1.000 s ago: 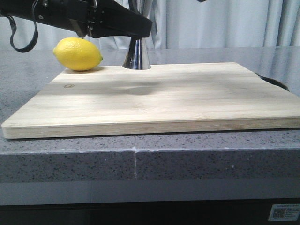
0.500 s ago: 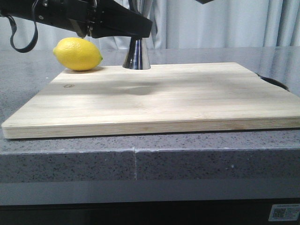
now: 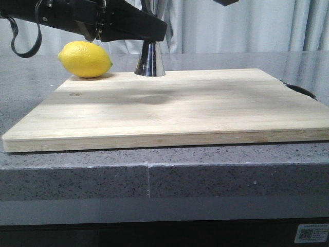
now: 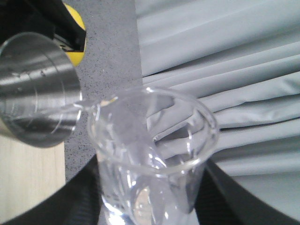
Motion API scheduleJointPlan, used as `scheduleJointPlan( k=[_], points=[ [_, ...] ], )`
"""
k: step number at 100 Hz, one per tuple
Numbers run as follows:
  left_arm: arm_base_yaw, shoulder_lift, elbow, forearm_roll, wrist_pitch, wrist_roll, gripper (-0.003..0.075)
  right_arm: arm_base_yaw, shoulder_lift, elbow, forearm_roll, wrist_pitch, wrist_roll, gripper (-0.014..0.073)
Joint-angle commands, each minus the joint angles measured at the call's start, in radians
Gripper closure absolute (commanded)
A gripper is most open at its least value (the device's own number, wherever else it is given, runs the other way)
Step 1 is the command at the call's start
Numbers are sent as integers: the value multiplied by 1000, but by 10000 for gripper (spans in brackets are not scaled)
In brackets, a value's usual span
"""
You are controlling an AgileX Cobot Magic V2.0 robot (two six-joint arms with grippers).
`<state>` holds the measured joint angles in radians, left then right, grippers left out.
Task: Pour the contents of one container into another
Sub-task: 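Pour liquid from the beaker into the jigger held by left gripper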
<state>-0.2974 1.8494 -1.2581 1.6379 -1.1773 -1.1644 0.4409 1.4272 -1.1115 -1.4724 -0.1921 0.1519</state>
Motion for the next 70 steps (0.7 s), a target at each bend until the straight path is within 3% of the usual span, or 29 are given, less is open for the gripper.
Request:
scheduleJointPlan(
  k=[1,70],
  points=[
    [-6,-56,-28,-67,-180,-3,608,1,-34,-38,1,-12,0,316],
    [-6,-56,-28,-67,-180,-3,608,1,-34,-38,-44,-22,0,316]
  ],
)
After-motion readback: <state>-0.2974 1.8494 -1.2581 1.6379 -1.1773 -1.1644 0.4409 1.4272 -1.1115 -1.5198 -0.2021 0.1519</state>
